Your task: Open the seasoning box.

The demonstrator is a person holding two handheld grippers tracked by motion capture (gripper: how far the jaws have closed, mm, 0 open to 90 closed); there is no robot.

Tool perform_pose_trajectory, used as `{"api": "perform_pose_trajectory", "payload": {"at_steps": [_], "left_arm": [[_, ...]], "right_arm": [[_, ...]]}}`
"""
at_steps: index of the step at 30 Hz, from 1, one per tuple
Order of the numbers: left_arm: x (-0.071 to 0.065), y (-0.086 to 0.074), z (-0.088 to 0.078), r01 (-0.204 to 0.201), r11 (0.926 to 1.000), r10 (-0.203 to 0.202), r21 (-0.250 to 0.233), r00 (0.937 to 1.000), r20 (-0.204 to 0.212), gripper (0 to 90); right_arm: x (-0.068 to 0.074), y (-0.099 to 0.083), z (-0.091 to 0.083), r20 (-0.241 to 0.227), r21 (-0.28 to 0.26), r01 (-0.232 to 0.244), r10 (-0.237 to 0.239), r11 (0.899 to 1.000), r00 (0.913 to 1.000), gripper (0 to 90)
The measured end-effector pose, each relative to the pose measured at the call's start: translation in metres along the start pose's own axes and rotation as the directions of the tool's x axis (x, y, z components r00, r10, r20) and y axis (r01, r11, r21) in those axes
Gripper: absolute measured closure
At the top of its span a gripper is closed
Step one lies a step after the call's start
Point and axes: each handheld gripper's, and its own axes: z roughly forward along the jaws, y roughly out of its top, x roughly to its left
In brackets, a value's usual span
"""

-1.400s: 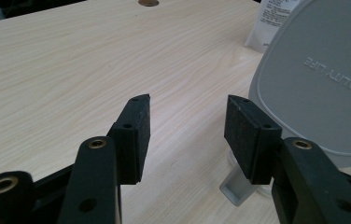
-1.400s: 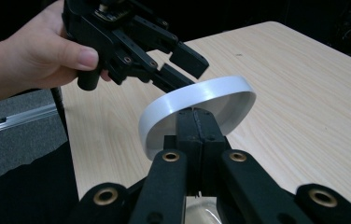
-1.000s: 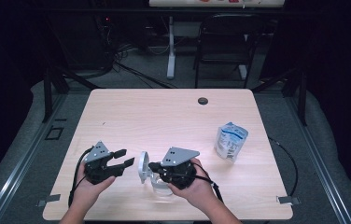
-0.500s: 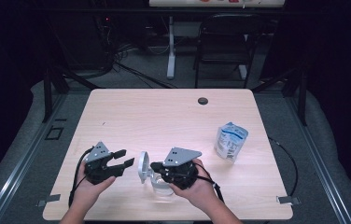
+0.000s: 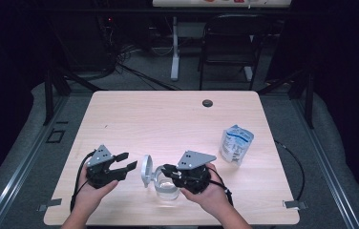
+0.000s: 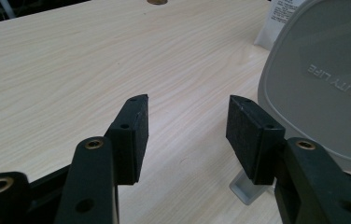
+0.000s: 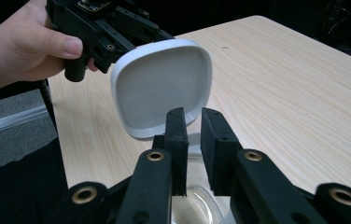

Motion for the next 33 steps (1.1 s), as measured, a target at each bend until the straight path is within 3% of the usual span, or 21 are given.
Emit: {"api": "perform_pose_trajectory", "payload": {"at_steps": [24,33], "left_arm": [[0.003,-0.003,0.001,0.004,1.0000,-0.003,0.001,1.0000,-0.003,49.4],[0.001,-0.003,-0.001,0.004,0.9999,-0.004,-0.010,1.0000,-0.009,49.4]], "right_arm": [[-0.023,-0.022,-0.022,0.094,-0.010,-0.064,0.065,0.998,0.9935,60.7],[-0.029,-0.028,-0.027,0.125,-0.043,-0.084,0.089,0.996,0.9882,53.0]]}}
